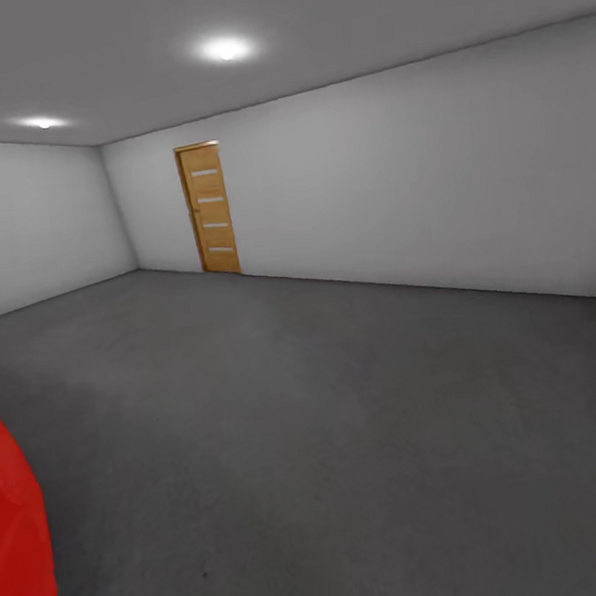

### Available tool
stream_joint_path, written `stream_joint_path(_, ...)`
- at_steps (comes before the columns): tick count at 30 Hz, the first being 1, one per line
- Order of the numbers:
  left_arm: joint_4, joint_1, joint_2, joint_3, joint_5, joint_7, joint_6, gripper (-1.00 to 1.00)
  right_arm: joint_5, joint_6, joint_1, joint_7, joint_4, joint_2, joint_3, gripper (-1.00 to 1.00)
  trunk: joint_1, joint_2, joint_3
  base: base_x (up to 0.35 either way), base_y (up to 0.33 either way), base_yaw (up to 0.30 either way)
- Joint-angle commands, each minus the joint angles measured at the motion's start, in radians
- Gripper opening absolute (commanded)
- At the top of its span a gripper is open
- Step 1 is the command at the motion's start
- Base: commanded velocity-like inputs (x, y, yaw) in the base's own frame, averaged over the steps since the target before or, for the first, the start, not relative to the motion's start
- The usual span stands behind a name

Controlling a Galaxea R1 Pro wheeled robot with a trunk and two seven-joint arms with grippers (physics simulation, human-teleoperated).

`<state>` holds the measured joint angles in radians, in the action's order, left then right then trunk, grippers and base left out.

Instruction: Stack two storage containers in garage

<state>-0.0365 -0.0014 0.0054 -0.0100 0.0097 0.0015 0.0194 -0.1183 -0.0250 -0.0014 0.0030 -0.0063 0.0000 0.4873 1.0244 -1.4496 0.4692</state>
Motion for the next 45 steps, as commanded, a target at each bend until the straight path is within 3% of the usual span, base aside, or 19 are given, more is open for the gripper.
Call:
stream_joint_path(1, 0.0, 0.0, 0.0, -0.001, 0.001, 0.0, 0.002, 1.0, -0.011, -0.003, 0.0, 0.0, 0.0, 0.0, 0.008, 1.0, 0.001, 0.0, 0.001, 0.322, 0.0, 0.265)
stream_joint_path(8, 0.0, 0.0, 0.0, -0.001, 0.001, 0.0, 0.002, 1.0, -0.01, -0.003, 0.0, 0.0, 0.0, -0.001, 0.008, 1.0, 0.001, 0.0, 0.001, 0.322, 0.0, 0.144)
stream_joint_path(45, 0.0, 0.0, 0.001, -0.001, 0.003, 0.0, 0.002, 1.0, -0.009, -0.003, 0.0, 0.0, 0.0, 0.0, 0.008, 1.0, 0.001, 0.0, 0.001, 0.322, 0.0, 0.003)
